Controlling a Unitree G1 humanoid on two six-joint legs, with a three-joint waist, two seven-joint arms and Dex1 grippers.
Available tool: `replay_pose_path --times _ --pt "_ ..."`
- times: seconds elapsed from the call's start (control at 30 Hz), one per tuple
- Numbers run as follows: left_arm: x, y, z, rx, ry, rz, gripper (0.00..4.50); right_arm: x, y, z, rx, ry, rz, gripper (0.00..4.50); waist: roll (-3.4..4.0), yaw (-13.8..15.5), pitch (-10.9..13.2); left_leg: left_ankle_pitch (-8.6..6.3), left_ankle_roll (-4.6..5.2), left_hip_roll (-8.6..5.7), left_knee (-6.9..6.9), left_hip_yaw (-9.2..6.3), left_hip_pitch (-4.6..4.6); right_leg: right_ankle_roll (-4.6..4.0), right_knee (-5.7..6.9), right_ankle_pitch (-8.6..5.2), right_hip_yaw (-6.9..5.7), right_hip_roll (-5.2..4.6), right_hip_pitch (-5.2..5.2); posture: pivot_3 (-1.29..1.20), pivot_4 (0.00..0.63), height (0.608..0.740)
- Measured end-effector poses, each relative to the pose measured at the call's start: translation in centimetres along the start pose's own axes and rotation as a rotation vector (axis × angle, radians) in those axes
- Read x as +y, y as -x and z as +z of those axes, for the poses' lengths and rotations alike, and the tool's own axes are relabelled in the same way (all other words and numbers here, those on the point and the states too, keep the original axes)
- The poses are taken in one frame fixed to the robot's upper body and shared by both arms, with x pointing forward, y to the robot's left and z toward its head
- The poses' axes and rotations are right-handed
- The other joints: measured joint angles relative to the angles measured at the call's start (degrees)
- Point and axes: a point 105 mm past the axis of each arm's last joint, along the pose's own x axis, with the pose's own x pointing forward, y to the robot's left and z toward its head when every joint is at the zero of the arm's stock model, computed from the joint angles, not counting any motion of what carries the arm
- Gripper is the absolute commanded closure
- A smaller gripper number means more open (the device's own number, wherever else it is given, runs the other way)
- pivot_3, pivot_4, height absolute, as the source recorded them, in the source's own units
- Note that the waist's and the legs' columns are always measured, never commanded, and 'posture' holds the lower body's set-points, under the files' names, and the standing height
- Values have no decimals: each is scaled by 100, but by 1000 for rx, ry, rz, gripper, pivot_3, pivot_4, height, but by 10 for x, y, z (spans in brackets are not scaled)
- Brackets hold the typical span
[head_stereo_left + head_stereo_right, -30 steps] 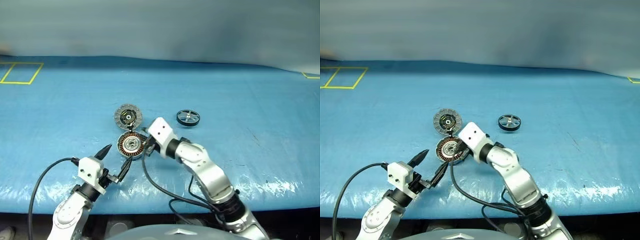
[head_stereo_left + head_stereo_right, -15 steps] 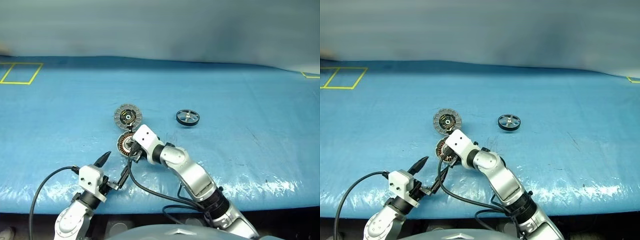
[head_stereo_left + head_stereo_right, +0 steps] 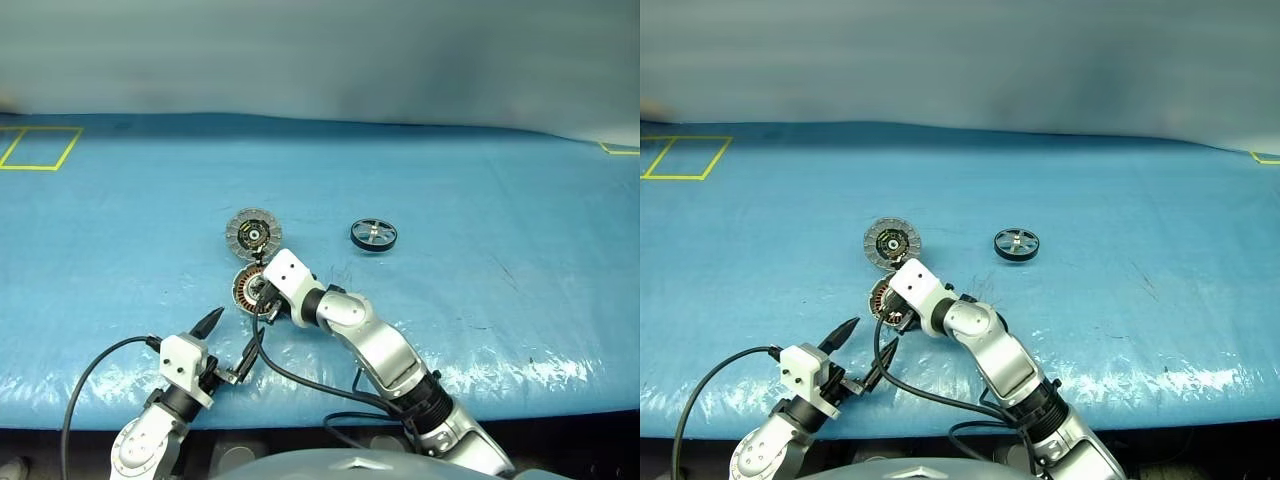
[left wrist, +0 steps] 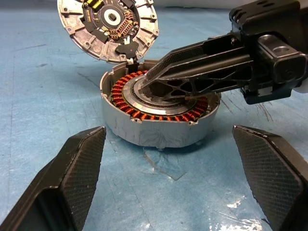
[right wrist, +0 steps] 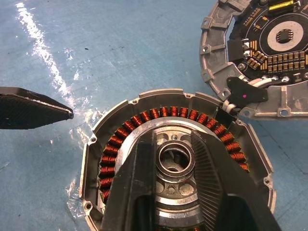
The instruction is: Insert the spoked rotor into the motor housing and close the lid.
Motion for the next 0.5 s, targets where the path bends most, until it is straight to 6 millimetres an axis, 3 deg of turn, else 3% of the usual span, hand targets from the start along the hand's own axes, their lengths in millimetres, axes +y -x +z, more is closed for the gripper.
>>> replay_pose_path --times 0.07,0.2,0.33,0.43,0.5 --pt "0 0 0 0 1 0 0 3 0 1 -4 -11 19 1913 0 0 0 0 0 0 0 0 0 0 0 0 0 0 0 0 150 740" --pt "0 1 -1 2 3 0 0 6 8 6 -22 -54 67 1913 1 6 1 0 0 0 1 0 -5 0 0 0 0 0 -1 0 150 740" --pt "0 0 1 -6 6 -1 0 2 26 34 -107 -80 67 1913 2 5 2 0 0 0 -1 -1 -5 0 0 0 0 0 -3 0 150 740" --pt "0 -1 2 -17 5 0 0 -4 39 48 -119 -64 28 2537 2 3 2 0 0 0 0 -1 -6 0 0 0 0 0 -5 0 150 740" --pt "0 -2 4 -32 3 1 0 -8 44 50 -62 43 -3 3202 6 5 4 0 0 -1 3 0 -5 0 0 0 1 -1 -13 0 150 740"
